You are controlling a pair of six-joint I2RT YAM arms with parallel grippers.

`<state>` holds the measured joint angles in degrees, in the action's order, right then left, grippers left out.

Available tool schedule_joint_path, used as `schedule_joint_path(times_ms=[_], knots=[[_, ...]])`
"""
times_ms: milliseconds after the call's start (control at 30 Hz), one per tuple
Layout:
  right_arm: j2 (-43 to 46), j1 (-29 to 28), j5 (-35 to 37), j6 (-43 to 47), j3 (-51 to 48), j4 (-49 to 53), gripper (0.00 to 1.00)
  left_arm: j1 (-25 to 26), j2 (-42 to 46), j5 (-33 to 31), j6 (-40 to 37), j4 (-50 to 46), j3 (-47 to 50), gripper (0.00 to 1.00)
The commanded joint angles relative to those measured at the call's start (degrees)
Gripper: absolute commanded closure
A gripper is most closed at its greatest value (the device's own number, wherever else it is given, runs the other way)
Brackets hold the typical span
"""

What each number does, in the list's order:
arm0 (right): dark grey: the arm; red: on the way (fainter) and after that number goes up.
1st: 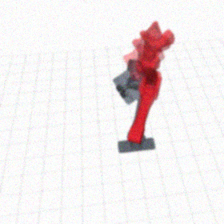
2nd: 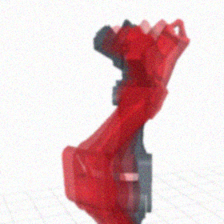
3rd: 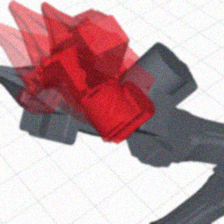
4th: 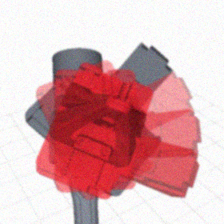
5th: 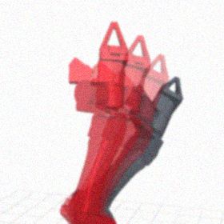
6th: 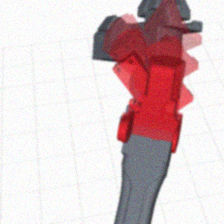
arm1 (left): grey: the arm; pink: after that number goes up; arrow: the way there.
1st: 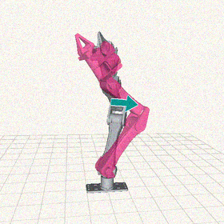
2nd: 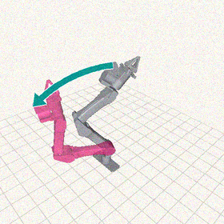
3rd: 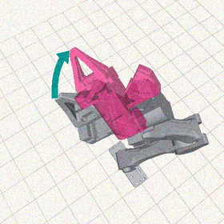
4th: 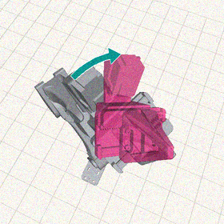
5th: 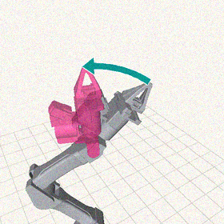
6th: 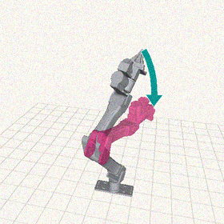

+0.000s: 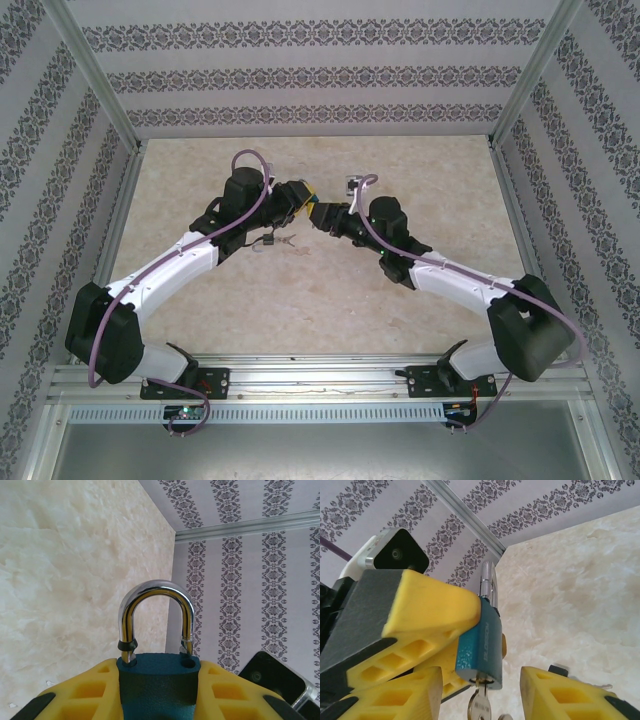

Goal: Unlock with the key

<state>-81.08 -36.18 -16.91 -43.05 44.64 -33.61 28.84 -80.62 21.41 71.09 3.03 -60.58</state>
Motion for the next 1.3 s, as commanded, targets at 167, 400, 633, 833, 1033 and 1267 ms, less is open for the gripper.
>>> schedule_joint_path(times_ms=[167,400,633,833,1033,1267], knots=[[-1.91,-0.80,0.73,1.84,2.91,-1.90,0.76,1.04,0.46,3.82,1.83,5.77,-2.15,0.74],[-0.70,-0.14,0.41,2.51,0.92,-1.56,0.94,0.66,1.02,3.20,0.45,4.67,-1.92,0.62],[3.54,2.05,-2.80,5.52,-2.26,1.33,0.99,-2.02,3.35,4.89,-1.21,4.55,-0.31,0.53],[7.55,4.18,-7.18,7.65,-4.89,2.19,1.00,-5.70,5.57,7.72,-3.63,1.29,-0.13,0.54],[11.82,4.37,-9.97,13.50,-5.53,5.78,1.00,-7.92,3.97,13.30,-10.18,-8.03,-4.47,0.57],[14.36,4.45,-12.61,16.05,-5.44,7.68,1.00,-6.81,-0.15,20.56,-12.53,-8.94,-6.59,0.54]])
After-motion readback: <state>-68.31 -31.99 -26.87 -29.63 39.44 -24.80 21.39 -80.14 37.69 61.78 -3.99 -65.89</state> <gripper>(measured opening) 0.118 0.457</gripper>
